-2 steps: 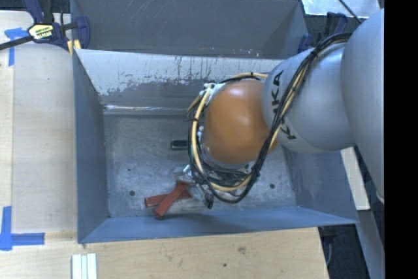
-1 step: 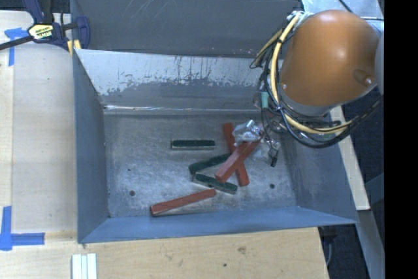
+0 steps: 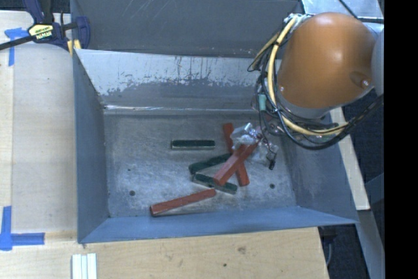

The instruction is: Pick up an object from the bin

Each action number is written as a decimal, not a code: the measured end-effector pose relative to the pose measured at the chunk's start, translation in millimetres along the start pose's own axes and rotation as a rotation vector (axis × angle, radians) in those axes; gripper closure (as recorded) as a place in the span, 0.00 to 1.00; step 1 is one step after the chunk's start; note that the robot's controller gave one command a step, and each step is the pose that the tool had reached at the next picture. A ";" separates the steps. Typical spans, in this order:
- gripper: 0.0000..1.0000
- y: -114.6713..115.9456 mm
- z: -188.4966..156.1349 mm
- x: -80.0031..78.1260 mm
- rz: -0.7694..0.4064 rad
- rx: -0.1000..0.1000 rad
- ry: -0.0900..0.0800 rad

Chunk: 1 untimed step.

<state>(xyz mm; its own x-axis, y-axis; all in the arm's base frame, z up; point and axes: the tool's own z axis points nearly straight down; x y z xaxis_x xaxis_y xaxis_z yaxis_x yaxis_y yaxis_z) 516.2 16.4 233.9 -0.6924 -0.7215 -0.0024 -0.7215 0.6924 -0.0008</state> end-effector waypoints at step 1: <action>1.00 0.0 0.0 0.1 0.001 0.000 0.001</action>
Offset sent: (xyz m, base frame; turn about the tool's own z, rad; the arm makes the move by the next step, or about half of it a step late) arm 0.0000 0.0000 0.0000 0.0000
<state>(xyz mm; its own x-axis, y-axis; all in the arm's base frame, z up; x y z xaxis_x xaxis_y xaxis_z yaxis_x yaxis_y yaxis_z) 516.1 16.3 233.8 -0.6930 -0.7209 -0.0018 -0.7209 0.6930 -0.0005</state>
